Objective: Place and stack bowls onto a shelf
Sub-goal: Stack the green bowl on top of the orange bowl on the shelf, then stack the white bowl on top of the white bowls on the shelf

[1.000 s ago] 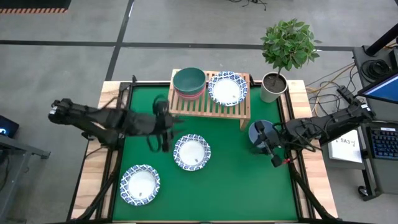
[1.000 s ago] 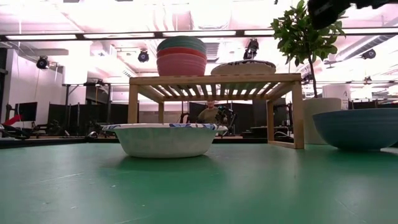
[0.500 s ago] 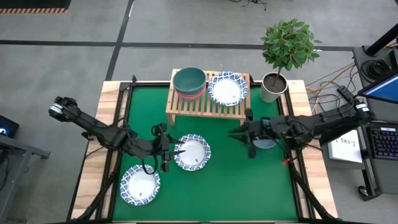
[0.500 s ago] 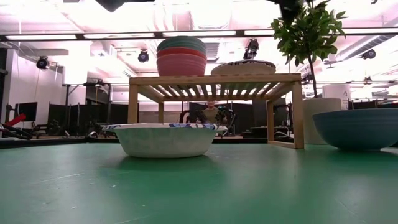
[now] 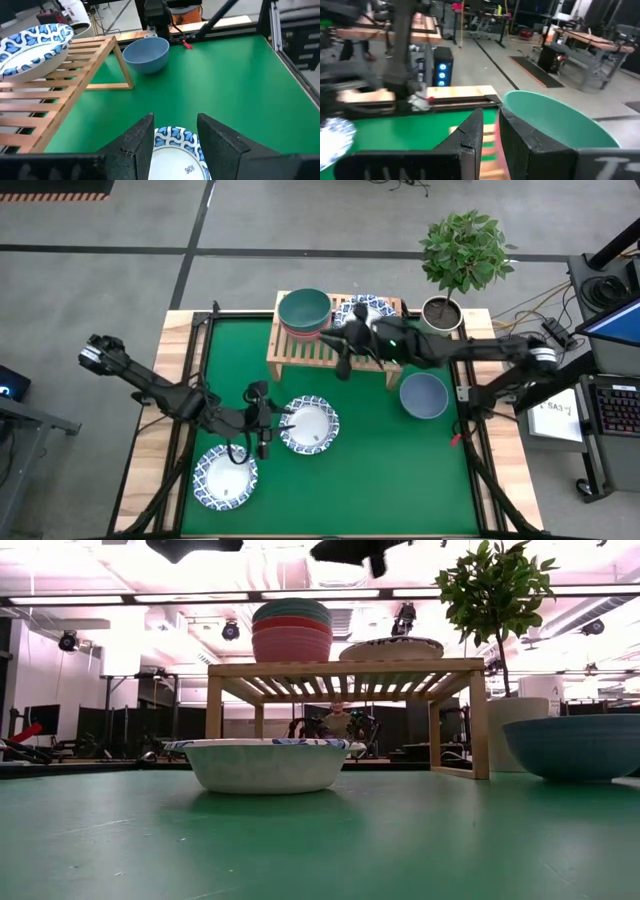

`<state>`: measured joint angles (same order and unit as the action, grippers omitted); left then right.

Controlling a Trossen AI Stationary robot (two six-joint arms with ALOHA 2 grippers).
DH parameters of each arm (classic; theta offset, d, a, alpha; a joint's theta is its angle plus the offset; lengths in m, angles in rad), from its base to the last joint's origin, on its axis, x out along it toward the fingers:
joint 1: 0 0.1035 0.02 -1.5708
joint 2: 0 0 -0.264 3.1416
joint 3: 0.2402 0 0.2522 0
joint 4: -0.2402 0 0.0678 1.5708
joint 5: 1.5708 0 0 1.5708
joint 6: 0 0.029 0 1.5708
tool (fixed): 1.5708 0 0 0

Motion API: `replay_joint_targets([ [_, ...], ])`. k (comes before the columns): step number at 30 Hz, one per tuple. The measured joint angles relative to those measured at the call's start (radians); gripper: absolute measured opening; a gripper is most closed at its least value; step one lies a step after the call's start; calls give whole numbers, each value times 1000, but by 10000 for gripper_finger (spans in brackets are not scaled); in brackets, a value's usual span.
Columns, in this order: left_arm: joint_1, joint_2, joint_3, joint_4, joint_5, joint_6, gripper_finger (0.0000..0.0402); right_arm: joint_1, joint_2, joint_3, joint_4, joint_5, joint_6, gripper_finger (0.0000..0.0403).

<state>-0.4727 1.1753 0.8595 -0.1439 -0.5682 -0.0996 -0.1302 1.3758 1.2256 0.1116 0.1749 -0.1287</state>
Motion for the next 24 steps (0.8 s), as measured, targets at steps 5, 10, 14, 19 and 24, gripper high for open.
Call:
replay_joint_targets([
  [5,-4,-24,-21,-3,1,37,132,-79,122,105,-24,-16,9,53],
  [10,-5,-50,-25,-19,1,38,132,-117,198,159,-86,-16,40,53],
  [14,-7,-55,-25,-21,1,32,132,-117,211,160,-91,-16,41,53],
  [19,-9,-54,-25,-21,2,-5,132,-117,177,160,-107,-16,42,53],
  [24,-13,-42,-25,-10,4,-108,132,-84,84,157,-195,-24,42,53],
])
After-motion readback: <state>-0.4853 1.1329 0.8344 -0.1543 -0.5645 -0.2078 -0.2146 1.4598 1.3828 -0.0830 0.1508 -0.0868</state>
